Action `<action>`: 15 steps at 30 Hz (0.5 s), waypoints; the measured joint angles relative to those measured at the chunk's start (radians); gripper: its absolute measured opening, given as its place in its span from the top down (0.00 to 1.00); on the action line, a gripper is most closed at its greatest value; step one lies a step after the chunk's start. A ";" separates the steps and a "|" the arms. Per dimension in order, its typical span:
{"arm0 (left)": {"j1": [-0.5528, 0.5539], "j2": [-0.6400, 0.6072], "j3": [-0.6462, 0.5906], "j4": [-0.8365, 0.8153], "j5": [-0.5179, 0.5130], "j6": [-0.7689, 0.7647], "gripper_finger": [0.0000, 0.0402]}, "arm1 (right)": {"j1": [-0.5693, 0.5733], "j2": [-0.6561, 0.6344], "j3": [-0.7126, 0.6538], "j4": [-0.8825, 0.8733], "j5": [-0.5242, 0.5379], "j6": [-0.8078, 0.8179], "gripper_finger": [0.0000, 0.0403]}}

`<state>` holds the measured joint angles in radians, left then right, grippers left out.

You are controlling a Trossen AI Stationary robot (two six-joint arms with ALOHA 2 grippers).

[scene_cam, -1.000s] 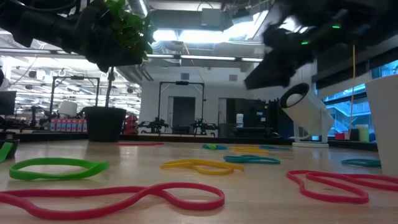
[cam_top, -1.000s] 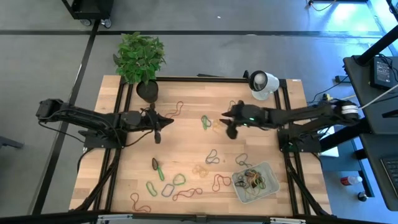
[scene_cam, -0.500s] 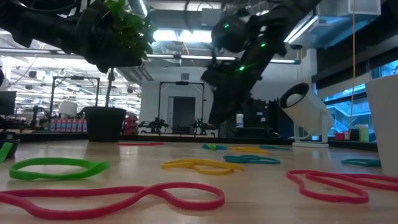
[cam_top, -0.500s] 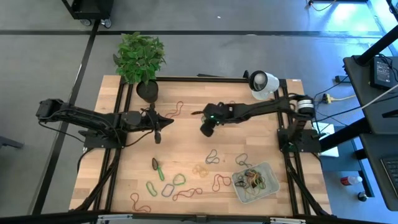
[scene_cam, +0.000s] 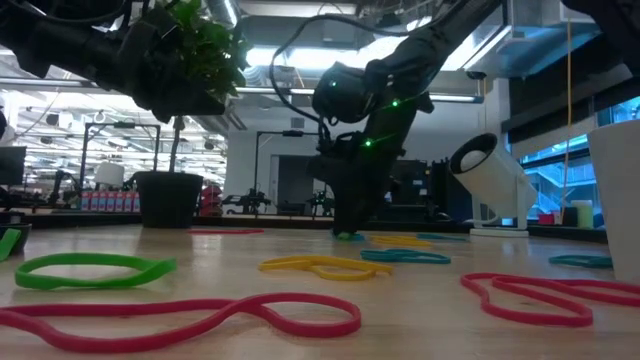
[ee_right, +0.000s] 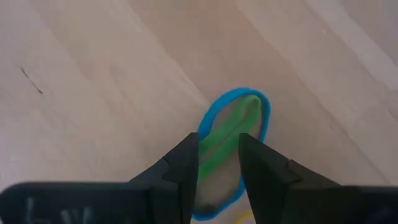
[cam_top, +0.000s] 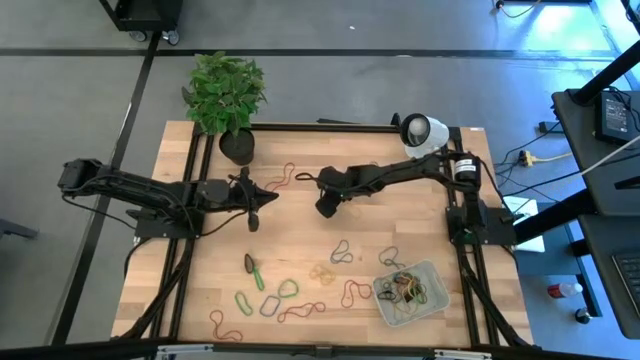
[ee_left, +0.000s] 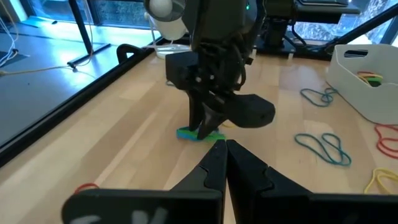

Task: Pick and place rubber bands into bin
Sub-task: Put the green rubber band into the white bin

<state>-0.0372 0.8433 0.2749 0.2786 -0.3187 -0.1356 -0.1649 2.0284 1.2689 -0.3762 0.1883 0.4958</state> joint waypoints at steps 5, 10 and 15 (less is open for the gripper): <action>0.000 0.000 0.000 -0.001 -0.001 0.000 0.98 | -0.002 0.002 0.000 0.006 -0.009 -0.026 0.81; 0.000 0.000 0.000 -0.001 -0.001 0.000 0.98 | 0.005 0.003 -0.001 0.014 -0.004 -0.082 0.98; 0.000 0.000 0.000 -0.001 -0.002 0.000 0.99 | 0.006 -0.010 -0.004 0.006 -0.006 -0.104 0.99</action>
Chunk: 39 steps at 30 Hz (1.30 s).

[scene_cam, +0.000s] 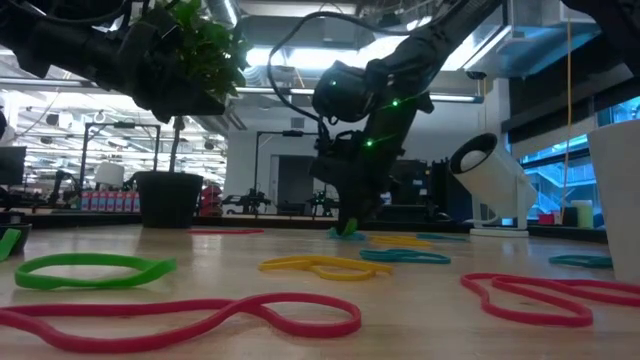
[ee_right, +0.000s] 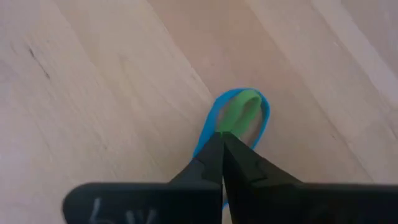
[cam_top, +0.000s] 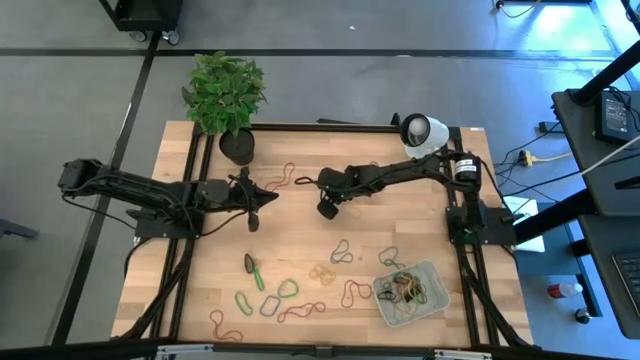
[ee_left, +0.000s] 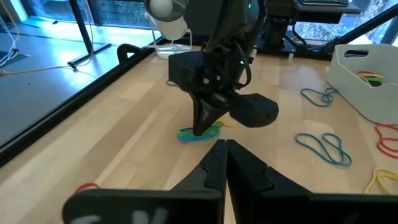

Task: Pick and place rubber bands into bin
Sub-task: Put the green rubber band into the white bin

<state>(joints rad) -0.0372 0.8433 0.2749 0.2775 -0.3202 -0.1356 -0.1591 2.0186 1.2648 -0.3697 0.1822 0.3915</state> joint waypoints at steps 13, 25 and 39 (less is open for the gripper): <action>0.000 0.000 0.000 0.000 0.000 0.000 0.99 | 0.059 -0.182 -0.001 -0.116 0.002 -0.030 1.00; 0.000 0.000 0.000 0.008 -0.002 0.000 0.98 | 0.105 -0.149 -0.118 0.065 0.002 0.025 0.91; 0.000 0.000 0.000 0.011 -0.002 -0.001 0.99 | 0.089 -0.108 -0.144 0.166 0.030 -0.031 0.73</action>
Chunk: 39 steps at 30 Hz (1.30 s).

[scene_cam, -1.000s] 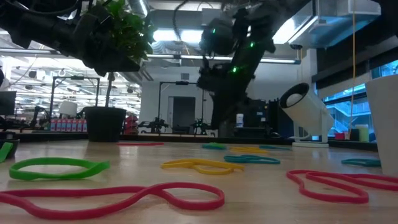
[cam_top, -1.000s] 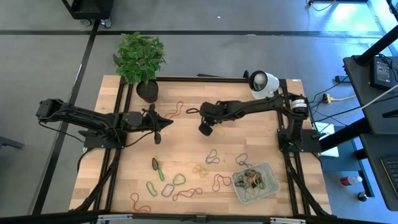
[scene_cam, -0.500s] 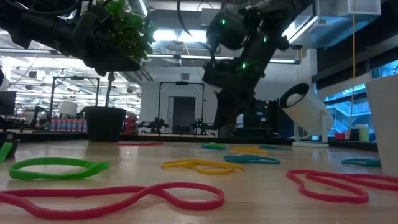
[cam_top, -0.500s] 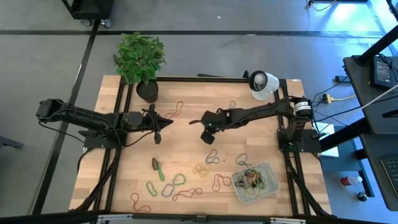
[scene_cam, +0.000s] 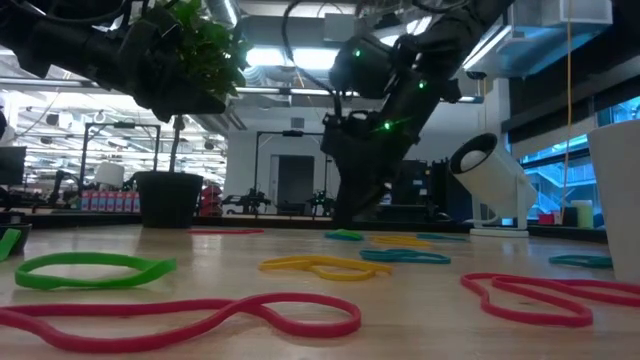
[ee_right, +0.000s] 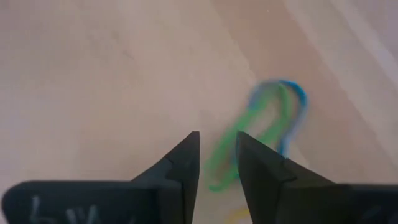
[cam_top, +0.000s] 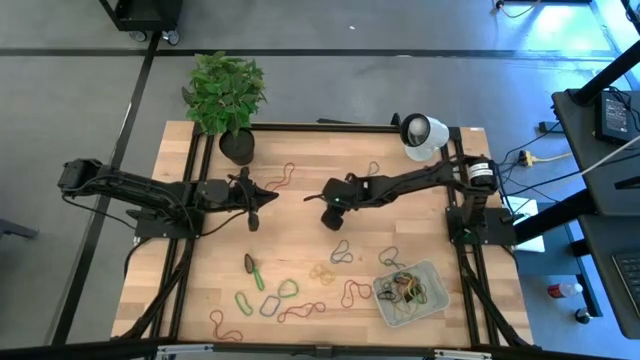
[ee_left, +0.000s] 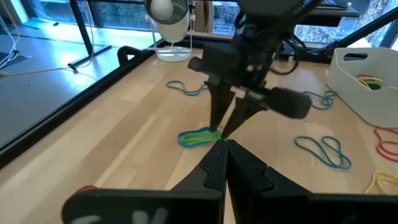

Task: Pick and place rubber bands into bin
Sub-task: Put the green rubber band into the white bin

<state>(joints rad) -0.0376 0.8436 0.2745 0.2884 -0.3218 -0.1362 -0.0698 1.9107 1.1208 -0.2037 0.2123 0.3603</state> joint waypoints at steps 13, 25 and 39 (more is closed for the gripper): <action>0.000 0.000 0.000 -0.001 0.000 0.000 0.99 | 0.001 0.059 0.001 0.018 0.026 -0.007 0.96; 0.000 0.000 0.000 -0.001 0.000 0.000 0.99 | 0.001 0.014 0.001 -0.005 0.023 -0.029 0.99; 0.000 0.000 0.000 -0.001 0.000 0.000 0.99 | 0.002 -0.054 0.001 -0.016 0.004 -0.054 0.99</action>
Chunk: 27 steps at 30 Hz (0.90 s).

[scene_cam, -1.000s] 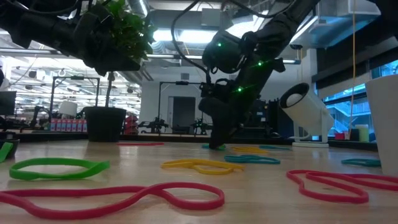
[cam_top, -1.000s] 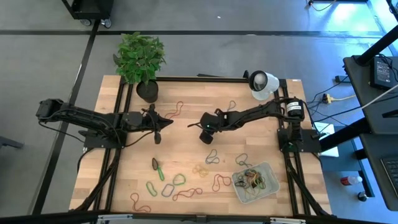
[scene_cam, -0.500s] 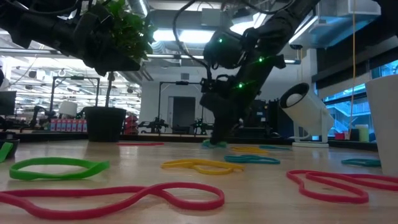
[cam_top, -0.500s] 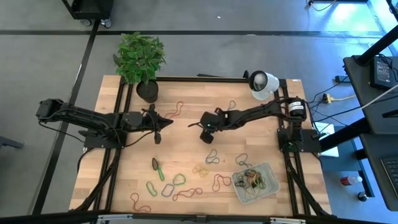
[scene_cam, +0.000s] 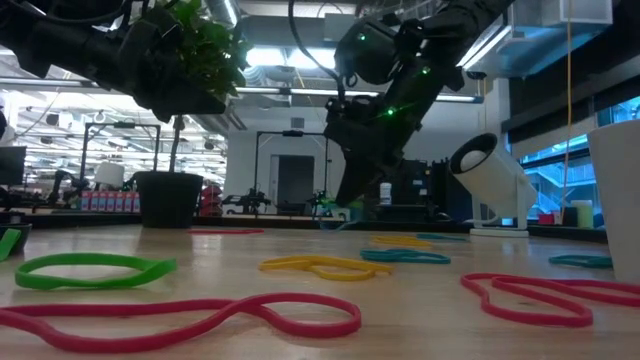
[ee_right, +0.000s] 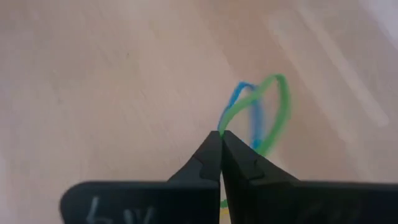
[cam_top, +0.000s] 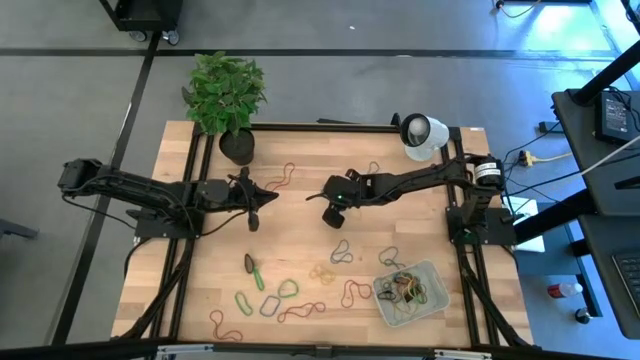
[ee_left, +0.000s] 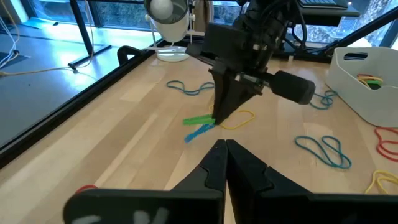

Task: Pick and place rubber bands into bin
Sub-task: Put the green rubber band into the white bin

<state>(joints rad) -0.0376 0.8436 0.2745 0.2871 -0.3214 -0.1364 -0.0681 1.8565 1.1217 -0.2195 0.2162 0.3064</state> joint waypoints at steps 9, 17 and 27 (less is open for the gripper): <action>0.000 0.000 0.000 0.000 0.000 -0.011 0.99 | -0.003 0.000 0.000 -0.005 -0.032 -0.026 0.99; 0.000 0.000 0.000 0.000 0.000 -0.010 0.99 | 0.001 0.000 0.000 0.019 -0.076 -0.021 1.00; 0.000 0.000 0.000 0.000 0.000 -0.010 0.99 | 0.009 0.000 0.000 0.027 0.021 0.000 1.00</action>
<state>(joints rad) -0.0374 0.8436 0.2745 0.2871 -0.3210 -0.1464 -0.0591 1.8565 1.1217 -0.1930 0.2367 0.3060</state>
